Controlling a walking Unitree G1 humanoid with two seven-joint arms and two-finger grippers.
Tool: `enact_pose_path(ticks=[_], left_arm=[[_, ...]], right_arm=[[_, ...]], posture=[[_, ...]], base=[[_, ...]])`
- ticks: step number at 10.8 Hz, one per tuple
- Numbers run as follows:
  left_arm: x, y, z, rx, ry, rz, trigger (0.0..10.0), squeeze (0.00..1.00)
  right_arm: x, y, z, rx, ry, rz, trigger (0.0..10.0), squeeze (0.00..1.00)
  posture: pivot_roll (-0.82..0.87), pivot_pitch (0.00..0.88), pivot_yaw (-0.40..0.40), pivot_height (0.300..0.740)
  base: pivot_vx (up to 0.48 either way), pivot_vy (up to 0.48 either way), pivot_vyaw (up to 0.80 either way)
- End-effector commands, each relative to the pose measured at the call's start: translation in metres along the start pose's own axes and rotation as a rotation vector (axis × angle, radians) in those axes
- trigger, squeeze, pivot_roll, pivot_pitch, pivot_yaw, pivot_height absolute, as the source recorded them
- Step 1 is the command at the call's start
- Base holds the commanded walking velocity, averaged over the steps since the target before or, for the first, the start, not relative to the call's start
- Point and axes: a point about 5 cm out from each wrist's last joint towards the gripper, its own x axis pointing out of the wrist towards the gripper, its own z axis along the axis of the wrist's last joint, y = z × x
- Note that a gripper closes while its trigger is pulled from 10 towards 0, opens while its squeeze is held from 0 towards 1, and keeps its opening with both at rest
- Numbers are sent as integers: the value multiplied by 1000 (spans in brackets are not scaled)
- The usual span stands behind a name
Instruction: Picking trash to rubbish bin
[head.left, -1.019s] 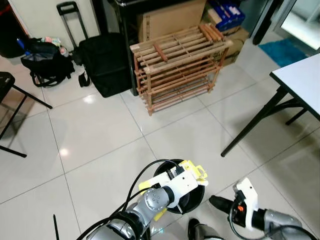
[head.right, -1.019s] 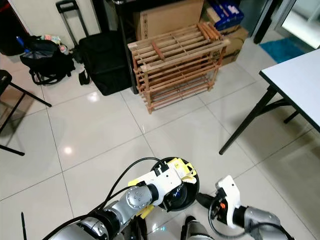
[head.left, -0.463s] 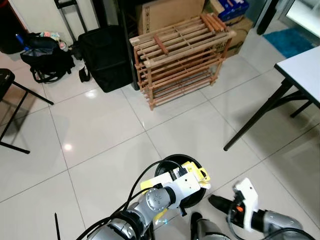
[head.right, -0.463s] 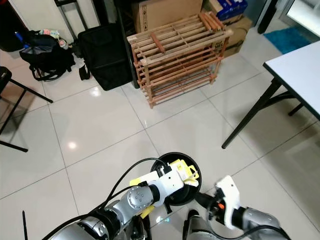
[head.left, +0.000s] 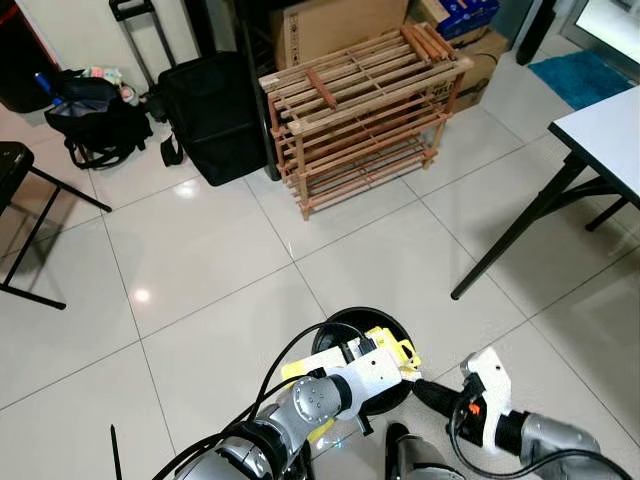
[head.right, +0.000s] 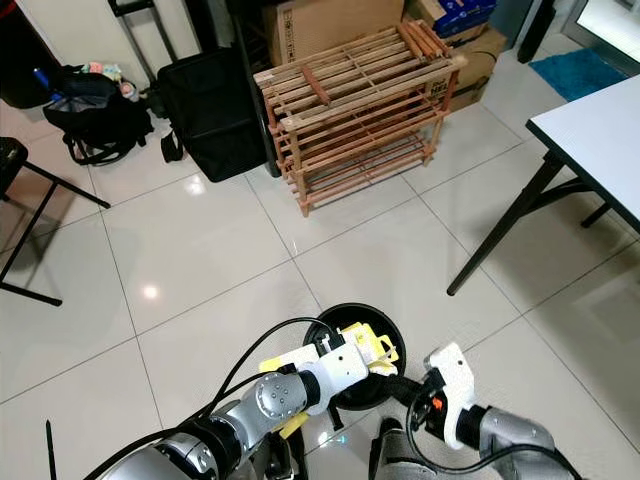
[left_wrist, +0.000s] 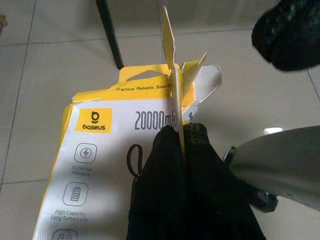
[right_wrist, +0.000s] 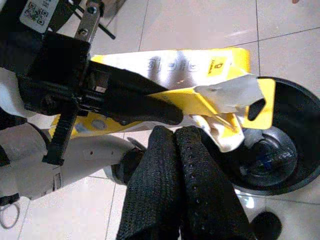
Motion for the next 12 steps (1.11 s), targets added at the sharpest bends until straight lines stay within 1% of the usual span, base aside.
enact_pose_path(ticks=[1,3,5,6,7,9,10,11,12], left_arm=[[30,-18,72,48,-172,-65,10000,0],[28,-16,65,26,-155,-50,10000,0],[29,-19,65,19,-148,-52,10000,0],[29,-22,65,19,-151,-61,10000,0],[31,-28,68,24,-161,-83,10000,0],[33,-36,74,49,-180,-115,10000,0],[35,-43,83,98,-202,-149,10000,0],[36,-40,86,143,-194,-142,10000,0],[34,-28,79,252,-152,-84,10000,0]], right_arm=[[-3,-5,-1,13,11,-10,10000,0],[1,-11,6,4,2,-19,10000,0],[-2,-16,9,-8,0,-34,10000,0],[-4,-17,7,-1,-1,-50,10000,0],[-7,-15,5,4,-1,-49,10000,0],[-10,-13,3,2,6,-49,10000,0],[-13,-9,0,4,10,-48,10000,0],[-14,-6,-1,6,11,-47,10000,0],[-13,-5,-1,7,9,-49,10000,0]], posture=[[-148,205,62,740],[-132,200,59,740],[-129,205,58,740],[-138,206,53,740],[-154,219,56,740],[-161,230,57,740],[-172,250,61,740],[-165,255,64,740],[-167,253,69,740]], base=[[0,0,0],[0,0,0],[0,0,0],[0,0,0],[0,0,0],[0,0,0],[0,0,0],[0,0,0],[0,0,0]])
